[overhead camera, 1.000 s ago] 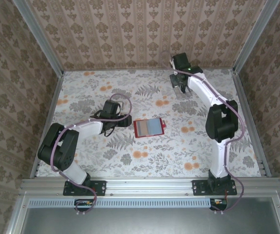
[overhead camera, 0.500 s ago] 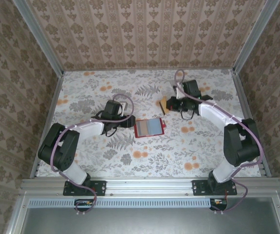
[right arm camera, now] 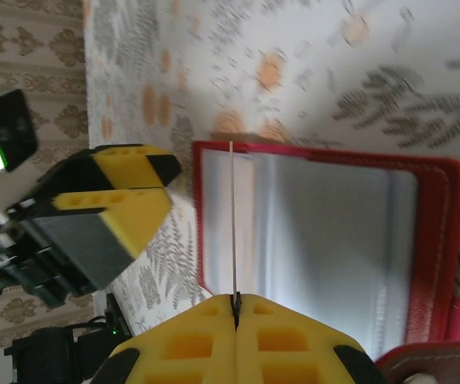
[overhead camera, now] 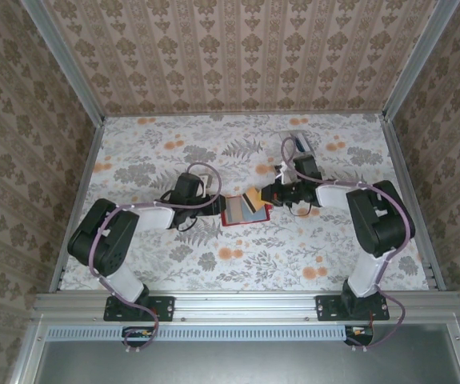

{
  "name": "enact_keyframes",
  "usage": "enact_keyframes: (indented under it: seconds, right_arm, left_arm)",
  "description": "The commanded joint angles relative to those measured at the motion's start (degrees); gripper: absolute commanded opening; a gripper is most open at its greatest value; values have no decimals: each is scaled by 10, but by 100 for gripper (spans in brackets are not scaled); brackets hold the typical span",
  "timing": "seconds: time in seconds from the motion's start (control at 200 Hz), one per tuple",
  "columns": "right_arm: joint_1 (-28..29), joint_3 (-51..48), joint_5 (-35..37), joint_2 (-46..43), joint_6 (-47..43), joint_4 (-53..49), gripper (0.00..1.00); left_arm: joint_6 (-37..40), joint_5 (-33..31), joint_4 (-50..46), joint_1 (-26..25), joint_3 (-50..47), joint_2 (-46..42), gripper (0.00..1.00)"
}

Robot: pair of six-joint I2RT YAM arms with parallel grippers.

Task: Put the credit cards into the card holder
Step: Insert the credit card into the card slot.

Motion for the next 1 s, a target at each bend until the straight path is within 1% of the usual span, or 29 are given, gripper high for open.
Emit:
enact_keyframes:
  seconds: [0.0,0.04,0.08,0.145,0.18,0.245,0.285,0.355,0.515,0.61,0.695,0.825,0.92,0.995]
  right_arm:
    - [13,-14,-23,25,22,57,0]
    - [14,-19,-21,29,26,67,0]
    - [14,-21,-20,31,28,68,0]
    - [14,-21,-19,33,21,61,0]
    - [14,-20,-15,34,16,54,0]
    - [14,-19,-16,40,12,49,0]
    - [15,-22,-15,40,15,53,0]
    - [17,-30,-14,41,25,69,0]
    - [18,-36,-3,44,31,80,0]
    - [24,-36,-2,48,40,91,0]
    - [34,-37,15,51,45,98,0]
    - [54,-57,59,44,91,160,0]
    - [71,-62,99,36,90,168,0]
    - [74,-69,117,35,100,188,0]
  left_arm:
    - [-40,17,38,-15,-29,-12,57]
    - [-40,34,45,-17,-29,-13,57]
    - [-23,38,32,-24,-20,-15,56]
    - [3,3,-11,-37,-4,-16,55]
    - [11,-6,-23,-40,1,-14,53]
    - [12,0,-27,-40,5,-12,46]
    - [13,-4,-23,-41,3,-12,43]
    - [10,-18,-25,-41,0,-13,41]
    - [23,-26,-54,-40,14,-12,33]
    - [18,-39,-58,-38,14,-9,31]
    - [23,-28,-63,-36,22,-3,28]
    - [20,-33,-62,-35,21,1,25]
    - [27,-22,-69,-33,32,7,21]
    - [32,-31,-79,-33,36,9,19]
